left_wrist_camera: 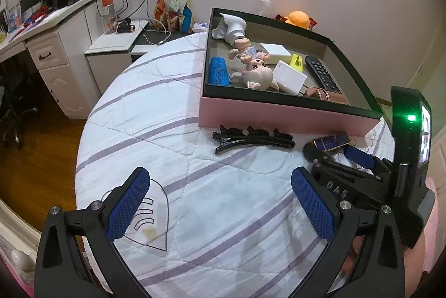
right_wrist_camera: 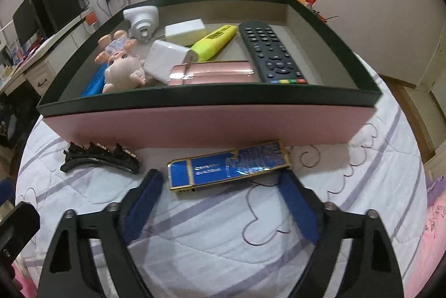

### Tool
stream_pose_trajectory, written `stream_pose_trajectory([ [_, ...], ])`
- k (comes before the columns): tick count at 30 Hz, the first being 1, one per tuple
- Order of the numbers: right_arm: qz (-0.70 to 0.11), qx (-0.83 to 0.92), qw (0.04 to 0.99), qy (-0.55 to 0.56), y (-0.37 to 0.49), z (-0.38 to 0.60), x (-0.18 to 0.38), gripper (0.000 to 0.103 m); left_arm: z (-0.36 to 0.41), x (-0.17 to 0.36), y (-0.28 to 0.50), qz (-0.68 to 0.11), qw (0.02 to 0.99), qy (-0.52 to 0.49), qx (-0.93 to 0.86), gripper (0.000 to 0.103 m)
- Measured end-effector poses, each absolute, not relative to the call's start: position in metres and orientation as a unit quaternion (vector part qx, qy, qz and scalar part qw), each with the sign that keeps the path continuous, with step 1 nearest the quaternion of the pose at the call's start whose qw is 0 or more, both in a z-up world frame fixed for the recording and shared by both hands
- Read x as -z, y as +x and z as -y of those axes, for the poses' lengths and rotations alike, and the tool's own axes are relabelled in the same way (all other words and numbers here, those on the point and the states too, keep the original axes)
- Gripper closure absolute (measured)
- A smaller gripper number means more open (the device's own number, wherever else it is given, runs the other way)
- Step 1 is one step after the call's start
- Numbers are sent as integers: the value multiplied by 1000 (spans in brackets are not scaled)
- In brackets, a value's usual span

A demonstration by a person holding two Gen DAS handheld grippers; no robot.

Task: Organize rigid objects
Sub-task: 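Move the right tool to the blue rectangular pack on the quilt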

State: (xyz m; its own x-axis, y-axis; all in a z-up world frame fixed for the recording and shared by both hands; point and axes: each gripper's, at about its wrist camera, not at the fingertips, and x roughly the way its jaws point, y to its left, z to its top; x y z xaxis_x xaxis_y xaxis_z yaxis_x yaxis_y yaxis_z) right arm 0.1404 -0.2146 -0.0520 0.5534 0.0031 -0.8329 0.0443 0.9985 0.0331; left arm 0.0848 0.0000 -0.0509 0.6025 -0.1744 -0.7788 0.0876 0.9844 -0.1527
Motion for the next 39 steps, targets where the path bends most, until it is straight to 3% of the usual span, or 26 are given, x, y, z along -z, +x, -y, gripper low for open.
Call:
stream_pose_trajectory([
  [4, -470, 3, 882, 38, 138, 221, 50, 29, 6, 48, 80, -436, 895, -43, 79, 0],
  [11, -466, -12, 883, 57, 133, 229, 47, 52, 8, 43, 75, -431, 898, -43, 79, 0],
  [16, -467, -19, 881, 72, 125, 235, 47, 59, 10, 40, 70, -428, 899, -39, 81, 0],
  [19, -469, -8, 879, 92, 126, 239, 46, 57, 11, 40, 68, -427, 900, -36, 82, 1],
  [23, -465, 2, 878, 115, 130, 233, 45, 38, 10, 39, 68, -427, 900, -34, 80, 0],
  [30, -449, 54, 886, 104, 140, 222, 51, 36, 3, 39, 70, -427, 901, -36, 72, 0],
  [31, -447, 58, 887, 97, 140, 221, 51, 40, 3, 40, 70, -427, 900, -36, 72, 0],
  [32, -448, 63, 887, 92, 141, 221, 51, 51, 3, 40, 70, -428, 900, -36, 73, 0],
  [36, -452, 58, 885, 90, 138, 230, 48, 70, 5, 41, 71, -430, 899, -36, 76, 0],
  [38, -456, 52, 884, 95, 134, 239, 47, 88, 8, 41, 71, -430, 899, -33, 79, 1],
  [39, -458, 48, 882, 100, 132, 244, 47, 90, 9, 41, 70, -429, 899, -32, 80, 1],
])
